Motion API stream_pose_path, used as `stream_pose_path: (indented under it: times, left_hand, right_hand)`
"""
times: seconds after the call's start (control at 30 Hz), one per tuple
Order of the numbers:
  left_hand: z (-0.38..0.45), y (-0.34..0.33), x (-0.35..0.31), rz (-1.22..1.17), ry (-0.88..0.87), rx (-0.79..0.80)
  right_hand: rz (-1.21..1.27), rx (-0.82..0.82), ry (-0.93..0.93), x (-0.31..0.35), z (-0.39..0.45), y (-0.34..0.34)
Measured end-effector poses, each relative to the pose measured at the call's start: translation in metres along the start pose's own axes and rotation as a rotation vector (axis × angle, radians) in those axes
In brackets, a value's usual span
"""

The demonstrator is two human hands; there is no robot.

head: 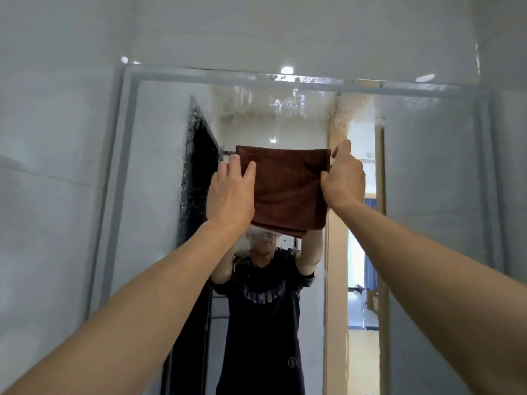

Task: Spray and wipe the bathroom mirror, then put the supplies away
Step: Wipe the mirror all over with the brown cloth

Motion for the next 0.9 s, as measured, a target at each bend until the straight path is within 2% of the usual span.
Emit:
stream_pose_path:
  times: [0.1, 0.27, 0.4, 0.5, 0.63, 0.77, 0.9]
  left_hand:
    - [-0.002, -0.007, -0.002, 0.278, -0.113, 0.021]
    - [0.002, -0.012, -0.012, 0.431, -0.256, -0.002]
    - [0.001, -0.015, -0.017, 0.447, -0.313, -0.011]
    - [0.000, -0.013, -0.021, 0.362, -0.334, -0.048]
    - [-0.003, -0.019, -0.017, 0.303, -0.323, 0.036]
    - [-0.006, -0.026, -0.001, 0.306, -0.334, 0.094]
    - [-0.008, -0.030, 0.009, 0.322, -0.345, 0.127]
  right_hand:
    - [-0.086, -0.063, 0.049, 0.000, -0.004, -0.004]
    - [-0.259, -0.046, 0.294, 0.027, -0.018, -0.019]
    - [-0.246, -0.009, 0.238, 0.028, -0.024, -0.026]
    - [-0.266, 0.013, 0.165, 0.032, -0.046, -0.033]
    - [-0.302, 0.079, 0.094, 0.036, -0.076, -0.068]
    - [-0.359, -0.050, 0.213, 0.048, -0.081, -0.081]
    - [-0.258, -0.027, 0.260, 0.050, -0.083, -0.092]
Point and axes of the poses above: each hand's wrist, its own z-axis towards the middle knuckle, its own y-axis out of the back of the hand, x = y × z, the point moved 9 cm from there along z, towards the middle knuckle, and after that the axes turned 4 degrees about -y, right-handed, at the moved point
